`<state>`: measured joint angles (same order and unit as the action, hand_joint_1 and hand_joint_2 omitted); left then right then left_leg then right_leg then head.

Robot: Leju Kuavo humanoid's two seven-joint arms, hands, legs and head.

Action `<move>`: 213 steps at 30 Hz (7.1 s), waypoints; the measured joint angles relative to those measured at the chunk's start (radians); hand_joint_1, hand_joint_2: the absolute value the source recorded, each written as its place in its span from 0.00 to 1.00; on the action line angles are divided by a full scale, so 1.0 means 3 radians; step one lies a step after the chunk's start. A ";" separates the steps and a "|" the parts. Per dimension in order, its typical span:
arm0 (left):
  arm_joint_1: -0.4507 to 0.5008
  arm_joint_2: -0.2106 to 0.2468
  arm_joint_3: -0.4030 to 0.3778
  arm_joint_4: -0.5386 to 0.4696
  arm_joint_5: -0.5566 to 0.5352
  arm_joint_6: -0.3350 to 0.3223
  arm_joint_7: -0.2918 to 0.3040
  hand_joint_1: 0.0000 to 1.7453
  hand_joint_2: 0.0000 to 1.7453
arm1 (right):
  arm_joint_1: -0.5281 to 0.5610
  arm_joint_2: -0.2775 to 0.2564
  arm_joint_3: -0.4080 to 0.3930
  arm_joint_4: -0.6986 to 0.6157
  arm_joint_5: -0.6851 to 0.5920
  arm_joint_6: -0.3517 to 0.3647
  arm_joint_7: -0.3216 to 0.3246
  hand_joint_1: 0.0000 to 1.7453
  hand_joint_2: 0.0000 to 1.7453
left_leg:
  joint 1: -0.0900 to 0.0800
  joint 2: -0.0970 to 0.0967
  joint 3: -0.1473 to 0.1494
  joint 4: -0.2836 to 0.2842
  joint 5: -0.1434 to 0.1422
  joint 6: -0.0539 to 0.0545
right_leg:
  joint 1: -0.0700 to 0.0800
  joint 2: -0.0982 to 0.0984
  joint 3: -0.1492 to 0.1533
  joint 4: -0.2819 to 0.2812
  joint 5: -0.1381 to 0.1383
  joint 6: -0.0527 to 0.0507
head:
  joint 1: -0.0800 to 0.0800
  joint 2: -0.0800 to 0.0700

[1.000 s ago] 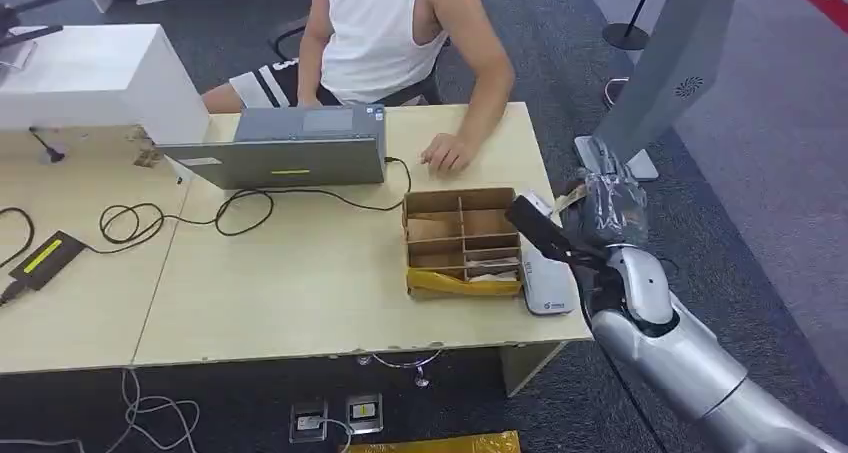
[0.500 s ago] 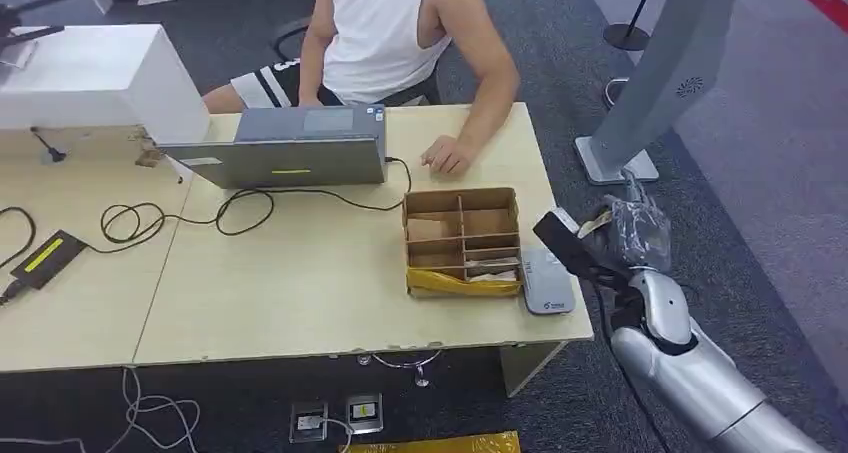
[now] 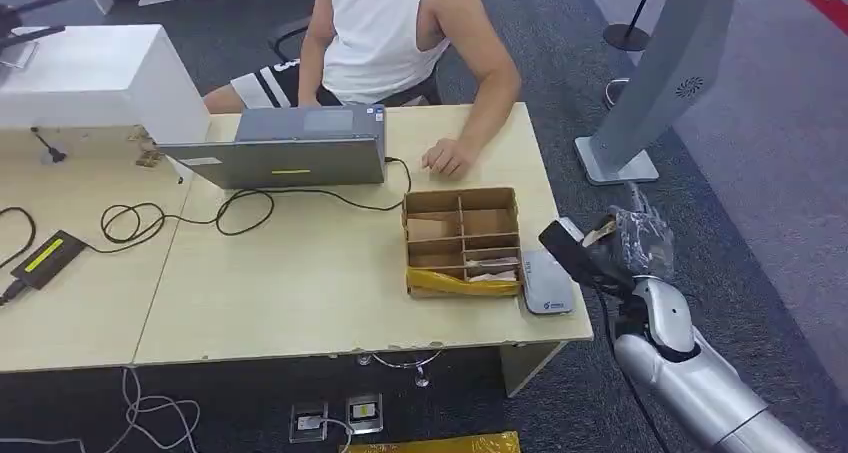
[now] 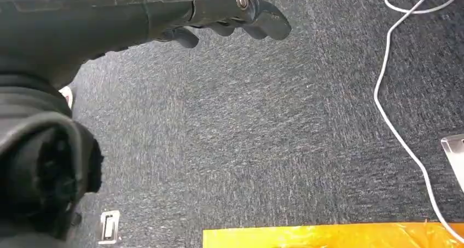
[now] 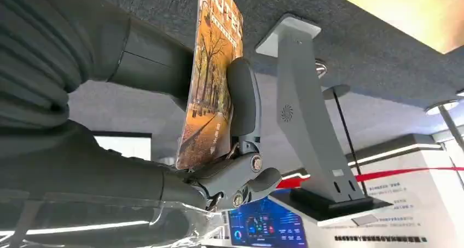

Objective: Pass the card to the sensor for recognition and then transmit it.

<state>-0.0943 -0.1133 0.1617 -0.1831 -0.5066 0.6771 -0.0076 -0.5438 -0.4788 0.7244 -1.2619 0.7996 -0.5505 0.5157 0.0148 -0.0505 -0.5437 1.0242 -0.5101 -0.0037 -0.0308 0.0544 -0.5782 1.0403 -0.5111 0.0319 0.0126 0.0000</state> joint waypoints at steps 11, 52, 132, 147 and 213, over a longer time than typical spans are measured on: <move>-0.0038 -0.0001 -0.0062 0.0000 0.0005 -0.0024 0.0005 0.00 0.00 | 0.0011 0.0190 0.0079 0.0361 -0.0120 0.0242 -0.0210 1.00 1.00 | 0.0000 -0.0001 -0.0001 0.0000 0.0000 0.0000 | 0.0000 -0.0001 0.0000 0.0000 0.0000 0.0000 | 0.0000 0.0000; -0.0041 0.0027 -0.0140 0.0000 0.0008 -0.0060 0.0059 0.00 0.00 | 0.0068 0.0412 0.0192 0.0708 -0.0186 0.0243 -0.0273 1.00 1.00 | 0.0000 0.0002 0.0005 0.0000 0.0000 0.0000 | 0.0000 0.0001 0.0003 0.0000 0.0000 0.0000 | 0.0000 0.0000; -0.0134 0.0075 -0.1019 -0.0137 0.0224 -0.0173 0.0357 0.00 0.00 | -0.1760 0.0922 0.0896 0.1025 0.0301 0.0757 -0.0215 0.00 1.00 | 0.0002 -0.0004 -0.0001 0.0000 0.0008 -0.0005 | 0.0002 -0.0001 0.0002 0.0001 0.0006 0.0000 | 0.0001 0.0000; -0.0131 0.0093 -0.1162 -0.0139 0.0375 -0.0127 0.0388 0.00 0.00 | -0.1744 0.0960 0.0984 0.1280 0.0222 0.0287 -0.0187 0.00 1.00 | 0.0002 -0.0003 -0.0001 0.0000 0.0009 -0.0005 | 0.0002 -0.0001 0.0001 0.0002 0.0006 0.0000 | 0.0001 0.0000; 0.0022 0.0161 -0.1277 -0.0139 0.0909 0.0034 0.0248 0.00 0.00 | 0.0325 0.0484 0.0641 -0.0755 0.0446 0.1479 -0.0095 0.00 1.00 | 0.0012 0.0008 -0.0002 -0.0001 0.0007 -0.0012 | 0.0012 0.0011 -0.0005 -0.0002 0.0010 -0.0006 | 0.0001 0.0000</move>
<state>-0.0876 -0.0649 -0.2212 -0.2247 -0.2338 0.6874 0.0668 -0.4464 -0.3334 0.9167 -1.4885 0.9334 -0.1068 0.4871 0.0182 -0.0482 -0.5444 1.0239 -0.5079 -0.0072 -0.0271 0.0576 -0.5798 1.0398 -0.5081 0.0300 0.0130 0.0000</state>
